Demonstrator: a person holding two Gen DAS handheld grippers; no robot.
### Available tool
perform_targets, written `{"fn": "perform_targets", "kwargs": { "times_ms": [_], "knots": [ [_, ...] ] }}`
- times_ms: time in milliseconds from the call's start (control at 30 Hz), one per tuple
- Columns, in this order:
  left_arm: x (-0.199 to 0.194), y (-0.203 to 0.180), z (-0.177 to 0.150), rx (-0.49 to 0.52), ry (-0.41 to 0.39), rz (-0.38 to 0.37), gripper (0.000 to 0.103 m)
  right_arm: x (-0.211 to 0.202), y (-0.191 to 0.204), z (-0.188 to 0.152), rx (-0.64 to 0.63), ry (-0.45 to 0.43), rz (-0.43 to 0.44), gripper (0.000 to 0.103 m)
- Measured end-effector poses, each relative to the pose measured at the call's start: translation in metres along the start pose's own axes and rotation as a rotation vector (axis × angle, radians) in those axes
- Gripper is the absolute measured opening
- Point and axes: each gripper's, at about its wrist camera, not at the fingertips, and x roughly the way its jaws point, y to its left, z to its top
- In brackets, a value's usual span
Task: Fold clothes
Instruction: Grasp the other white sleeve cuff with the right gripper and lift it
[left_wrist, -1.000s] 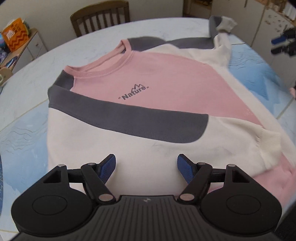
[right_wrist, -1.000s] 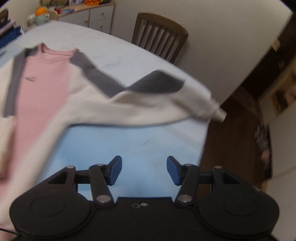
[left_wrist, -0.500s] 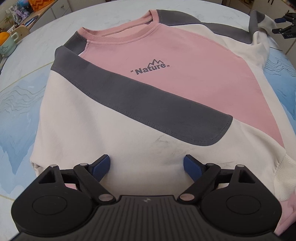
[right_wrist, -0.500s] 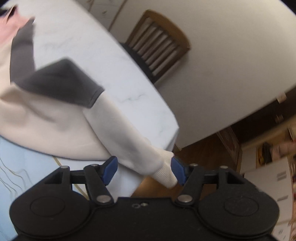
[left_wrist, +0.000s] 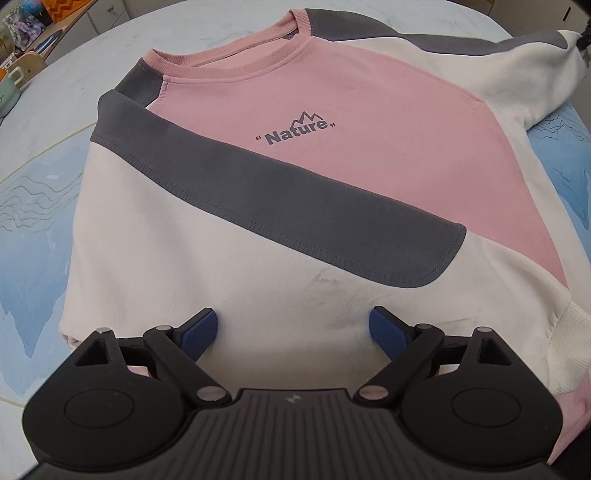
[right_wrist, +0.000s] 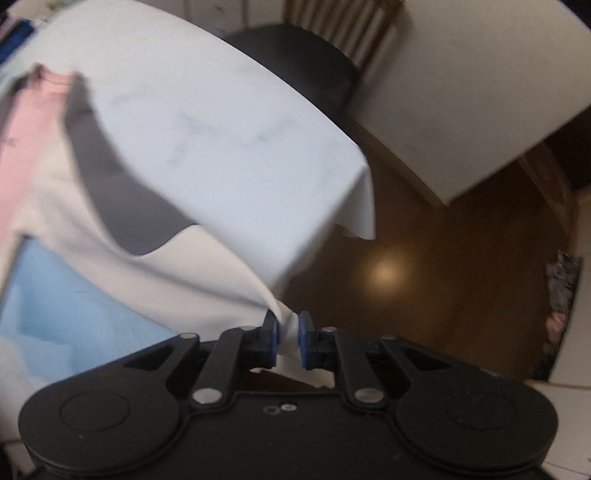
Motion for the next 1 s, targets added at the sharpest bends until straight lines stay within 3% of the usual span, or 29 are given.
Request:
{"fn": "perform_targets", "kwargs": {
  "times_ms": [100,167,233,367,500,633,800,1000],
  "knots": [
    [-0.001,-0.001,0.0,0.002,0.002,0.01,0.091,0.049,0.01,0.001,-0.015,0.062,-0.078,0.103],
    [-0.001,-0.001,0.0,0.0,0.003,0.017,0.092,0.069,0.013,-0.001,0.013,0.049,-0.122,0.103],
    [-0.001,-0.001,0.0,-0.003,0.005,0.025,0.095,0.073,0.012,-0.006,0.054,0.012,-0.151,0.103],
    [-0.004,-0.006,0.002,0.017,0.014,0.048,0.095,0.05,-0.009,-0.027,0.203,-0.076,-0.113,0.103],
    [-0.016,-0.01,0.014,0.032,-0.049,0.061,0.094,0.033,-0.021,-0.056,0.379,-0.181,-0.02,0.103],
    [-0.029,-0.011,0.032,0.026,-0.118,0.076,0.094,0.046,-0.027,-0.084,0.567,-0.216,0.114,0.103],
    [-0.026,-0.015,0.04,0.045,-0.115,0.102,0.094,0.071,-0.026,-0.097,0.73,-0.205,0.228,0.103],
    [-0.02,-0.018,0.036,0.06,-0.096,0.108,0.094,0.075,-0.029,-0.107,0.899,-0.295,0.307,0.103]
  ]
}}
